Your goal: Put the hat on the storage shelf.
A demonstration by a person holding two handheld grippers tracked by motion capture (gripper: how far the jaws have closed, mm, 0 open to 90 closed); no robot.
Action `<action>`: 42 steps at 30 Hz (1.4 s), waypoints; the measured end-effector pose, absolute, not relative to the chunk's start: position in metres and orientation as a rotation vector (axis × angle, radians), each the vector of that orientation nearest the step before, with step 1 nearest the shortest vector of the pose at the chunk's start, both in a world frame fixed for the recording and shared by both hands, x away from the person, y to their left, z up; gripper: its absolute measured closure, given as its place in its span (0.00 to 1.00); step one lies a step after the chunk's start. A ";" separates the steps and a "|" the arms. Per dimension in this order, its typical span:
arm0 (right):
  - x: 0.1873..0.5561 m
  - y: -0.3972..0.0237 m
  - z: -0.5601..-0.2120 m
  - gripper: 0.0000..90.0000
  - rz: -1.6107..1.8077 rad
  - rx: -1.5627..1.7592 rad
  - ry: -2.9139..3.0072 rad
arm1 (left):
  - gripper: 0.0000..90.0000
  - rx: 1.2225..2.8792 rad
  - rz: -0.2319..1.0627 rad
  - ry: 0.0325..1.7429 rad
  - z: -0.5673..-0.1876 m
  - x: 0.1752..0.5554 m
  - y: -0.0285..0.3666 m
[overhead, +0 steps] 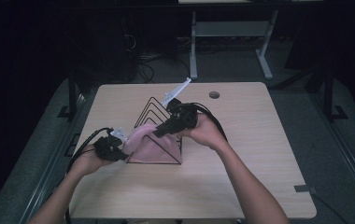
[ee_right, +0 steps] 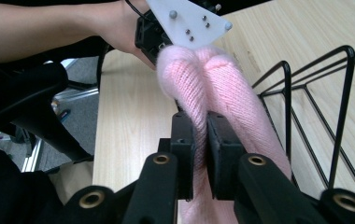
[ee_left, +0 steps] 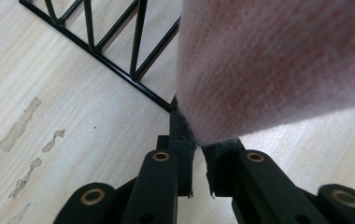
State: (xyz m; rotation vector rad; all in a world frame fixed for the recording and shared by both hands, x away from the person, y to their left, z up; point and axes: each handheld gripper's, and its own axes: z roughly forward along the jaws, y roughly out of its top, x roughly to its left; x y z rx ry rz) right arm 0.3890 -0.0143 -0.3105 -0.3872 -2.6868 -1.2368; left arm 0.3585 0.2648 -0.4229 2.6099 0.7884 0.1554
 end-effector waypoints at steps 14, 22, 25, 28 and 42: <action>0.390 -0.031 -0.301 0.78 -1.317 -0.423 -2.630 | 0.82 2.565 0.140 0.799 -0.411 0.353 0.274; 0.390 -0.049 -0.295 0.67 -1.353 -0.491 -2.634 | 0.79 2.546 0.153 0.802 -0.404 0.351 0.277; 0.390 -0.059 -0.294 0.63 -1.361 -0.517 -2.632 | 0.77 2.542 0.153 0.799 -0.401 0.351 0.279; 0.390 -0.068 -0.295 0.58 -1.369 -0.551 -2.633 | 0.74 2.533 0.150 0.791 -0.400 0.350 0.280; 0.383 -0.123 -0.314 0.43 -1.386 -0.728 -2.653 | 0.63 2.511 0.142 0.755 -0.393 0.339 0.279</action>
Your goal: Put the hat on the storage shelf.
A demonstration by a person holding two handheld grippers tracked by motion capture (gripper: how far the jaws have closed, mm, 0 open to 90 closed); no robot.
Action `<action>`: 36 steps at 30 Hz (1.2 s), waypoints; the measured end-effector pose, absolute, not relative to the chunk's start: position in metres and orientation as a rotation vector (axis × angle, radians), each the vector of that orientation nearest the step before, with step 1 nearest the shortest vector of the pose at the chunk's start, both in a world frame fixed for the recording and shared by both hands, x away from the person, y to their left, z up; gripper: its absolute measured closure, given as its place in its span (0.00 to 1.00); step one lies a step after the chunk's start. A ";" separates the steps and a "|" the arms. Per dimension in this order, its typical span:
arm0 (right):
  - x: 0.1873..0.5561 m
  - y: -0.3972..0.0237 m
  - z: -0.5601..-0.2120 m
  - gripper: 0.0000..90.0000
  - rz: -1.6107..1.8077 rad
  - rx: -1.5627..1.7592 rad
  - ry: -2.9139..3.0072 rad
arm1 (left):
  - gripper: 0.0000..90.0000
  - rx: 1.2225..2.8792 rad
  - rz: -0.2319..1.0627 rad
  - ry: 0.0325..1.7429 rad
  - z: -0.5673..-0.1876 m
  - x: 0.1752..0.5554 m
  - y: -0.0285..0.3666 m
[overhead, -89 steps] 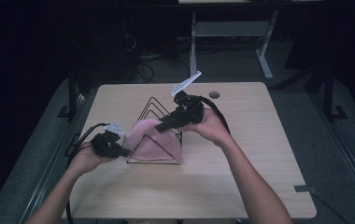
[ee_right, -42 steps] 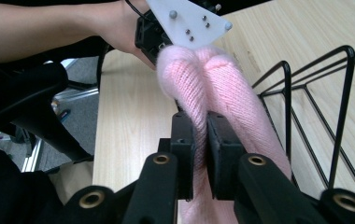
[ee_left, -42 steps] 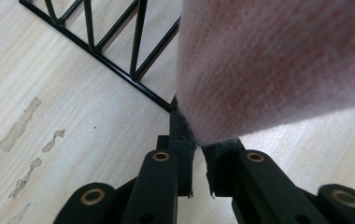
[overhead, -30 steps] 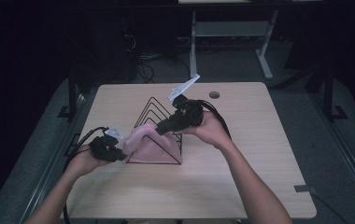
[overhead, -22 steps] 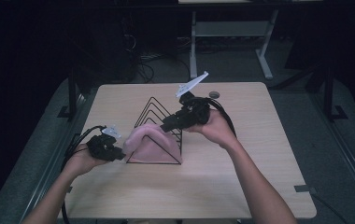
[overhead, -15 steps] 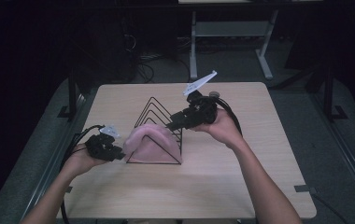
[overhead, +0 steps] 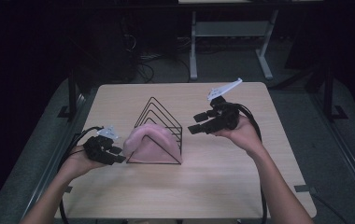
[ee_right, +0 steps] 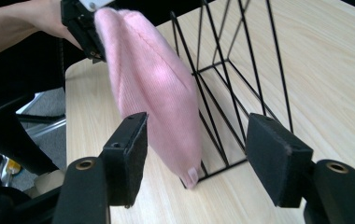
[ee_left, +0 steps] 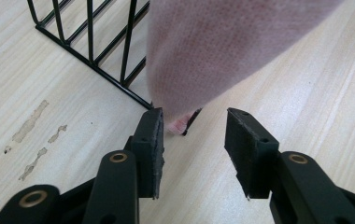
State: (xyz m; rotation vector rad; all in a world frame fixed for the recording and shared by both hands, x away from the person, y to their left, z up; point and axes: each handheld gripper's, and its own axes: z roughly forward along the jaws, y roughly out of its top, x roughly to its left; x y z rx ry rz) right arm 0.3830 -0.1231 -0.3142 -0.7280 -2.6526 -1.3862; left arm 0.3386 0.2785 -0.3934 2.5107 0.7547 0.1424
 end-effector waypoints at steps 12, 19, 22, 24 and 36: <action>0.375 -0.166 -0.334 0.38 -1.368 -0.876 -2.626 | 0.54 2.477 0.138 0.762 -0.392 0.333 0.285; 0.368 -0.185 -0.346 0.37 -1.354 -0.940 -2.620 | 0.49 2.463 0.143 0.770 -0.390 0.332 0.287; 0.366 -0.192 -0.350 0.36 -1.351 -0.957 -2.623 | 0.45 2.460 0.157 0.767 -0.390 0.332 0.286; 0.364 -0.197 -0.353 0.36 -1.341 -0.984 -2.623 | 0.41 2.460 0.160 0.771 -0.390 0.331 0.286; 0.350 -0.231 -0.377 0.35 -1.332 -1.102 -2.585 | 0.35 2.443 0.161 0.797 -0.395 0.329 0.288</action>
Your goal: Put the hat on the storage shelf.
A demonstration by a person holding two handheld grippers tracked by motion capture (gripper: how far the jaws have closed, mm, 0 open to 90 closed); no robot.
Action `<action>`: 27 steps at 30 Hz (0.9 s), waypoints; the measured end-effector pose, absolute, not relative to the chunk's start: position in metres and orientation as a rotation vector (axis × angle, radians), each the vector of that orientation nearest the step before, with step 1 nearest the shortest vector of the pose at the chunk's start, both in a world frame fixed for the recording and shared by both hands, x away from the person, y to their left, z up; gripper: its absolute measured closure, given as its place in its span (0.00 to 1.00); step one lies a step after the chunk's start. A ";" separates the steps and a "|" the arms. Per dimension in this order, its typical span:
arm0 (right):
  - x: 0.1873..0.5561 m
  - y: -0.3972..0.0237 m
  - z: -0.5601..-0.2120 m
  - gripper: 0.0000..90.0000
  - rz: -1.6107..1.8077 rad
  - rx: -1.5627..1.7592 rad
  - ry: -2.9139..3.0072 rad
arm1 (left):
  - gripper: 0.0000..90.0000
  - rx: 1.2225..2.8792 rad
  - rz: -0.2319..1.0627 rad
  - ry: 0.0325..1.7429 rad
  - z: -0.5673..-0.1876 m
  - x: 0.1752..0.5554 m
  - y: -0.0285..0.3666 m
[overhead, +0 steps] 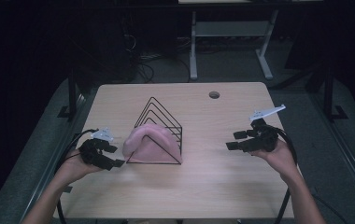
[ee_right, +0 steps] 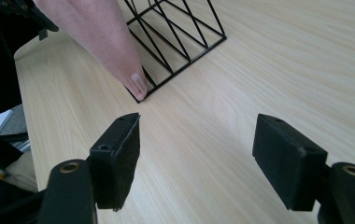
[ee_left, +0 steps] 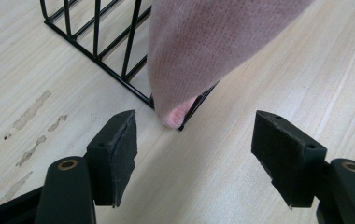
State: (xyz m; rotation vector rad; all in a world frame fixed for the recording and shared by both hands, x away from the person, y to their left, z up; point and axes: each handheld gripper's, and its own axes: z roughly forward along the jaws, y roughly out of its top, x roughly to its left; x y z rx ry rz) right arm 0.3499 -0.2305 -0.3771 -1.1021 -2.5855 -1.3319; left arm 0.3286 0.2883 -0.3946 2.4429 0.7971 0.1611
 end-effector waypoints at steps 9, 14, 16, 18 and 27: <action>0.334 -0.251 -0.391 0.33 -1.341 -1.159 -2.582 | 0.34 2.414 0.152 0.808 -0.397 0.324 0.292; 0.321 -0.262 -0.399 0.32 -1.293 -1.199 -2.604 | 0.34 2.392 0.149 0.803 -0.399 0.318 0.292; 0.317 -0.266 -0.403 0.31 -1.276 -1.204 -2.604 | 0.34 2.364 0.128 0.794 -0.399 0.313 0.291; 0.310 -0.273 -0.410 0.31 -1.271 -1.210 -2.596 | 0.34 2.372 0.149 0.787 -0.401 0.307 0.289; 0.289 -0.280 -0.428 0.31 -1.230 -1.251 -2.600 | 0.34 2.275 0.143 0.824 -0.416 0.294 0.286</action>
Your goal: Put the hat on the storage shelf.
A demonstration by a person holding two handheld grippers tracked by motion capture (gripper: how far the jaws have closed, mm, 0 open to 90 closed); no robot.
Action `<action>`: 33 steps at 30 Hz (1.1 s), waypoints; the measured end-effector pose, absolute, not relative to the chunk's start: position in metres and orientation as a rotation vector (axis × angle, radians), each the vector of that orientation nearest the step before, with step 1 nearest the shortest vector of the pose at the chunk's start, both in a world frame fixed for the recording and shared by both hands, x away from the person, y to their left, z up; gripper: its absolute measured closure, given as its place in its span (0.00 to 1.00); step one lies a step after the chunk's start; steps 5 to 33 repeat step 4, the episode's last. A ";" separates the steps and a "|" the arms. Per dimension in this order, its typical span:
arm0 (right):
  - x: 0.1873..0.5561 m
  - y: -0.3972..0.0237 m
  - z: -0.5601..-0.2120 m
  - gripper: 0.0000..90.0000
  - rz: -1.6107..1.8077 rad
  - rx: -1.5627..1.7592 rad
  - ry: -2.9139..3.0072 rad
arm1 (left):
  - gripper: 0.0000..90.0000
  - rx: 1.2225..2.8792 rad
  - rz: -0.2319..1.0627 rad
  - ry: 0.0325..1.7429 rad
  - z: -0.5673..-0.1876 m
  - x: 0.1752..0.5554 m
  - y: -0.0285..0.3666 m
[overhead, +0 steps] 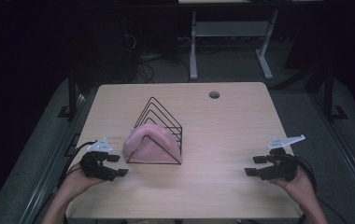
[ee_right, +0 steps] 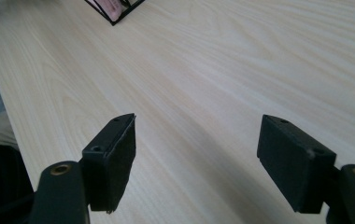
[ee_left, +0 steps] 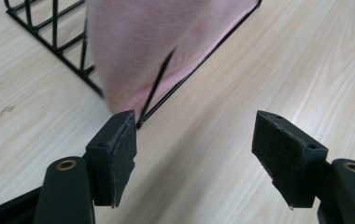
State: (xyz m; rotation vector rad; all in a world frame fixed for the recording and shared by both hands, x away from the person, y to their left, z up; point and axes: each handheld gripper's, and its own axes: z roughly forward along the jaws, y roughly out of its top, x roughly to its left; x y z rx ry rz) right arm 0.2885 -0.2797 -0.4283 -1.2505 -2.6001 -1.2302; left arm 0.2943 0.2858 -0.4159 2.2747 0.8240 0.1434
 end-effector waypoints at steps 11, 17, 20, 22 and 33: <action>0.272 -0.278 -0.441 0.30 -1.343 -1.255 -2.552 | 0.34 2.230 0.152 0.848 -0.423 0.289 0.284; 0.272 -0.278 -0.441 0.30 -1.343 -1.255 -2.552 | 0.34 2.230 0.152 0.848 -0.423 0.289 0.284; 0.272 -0.278 -0.441 0.30 -1.343 -1.255 -2.552 | 0.34 2.230 0.152 0.848 -0.423 0.289 0.284; 0.272 -0.278 -0.441 0.30 -1.343 -1.255 -2.552 | 0.34 2.230 0.152 0.848 -0.423 0.289 0.284; 0.272 -0.278 -0.441 0.30 -1.343 -1.255 -2.552 | 0.34 2.230 0.152 0.848 -0.423 0.289 0.284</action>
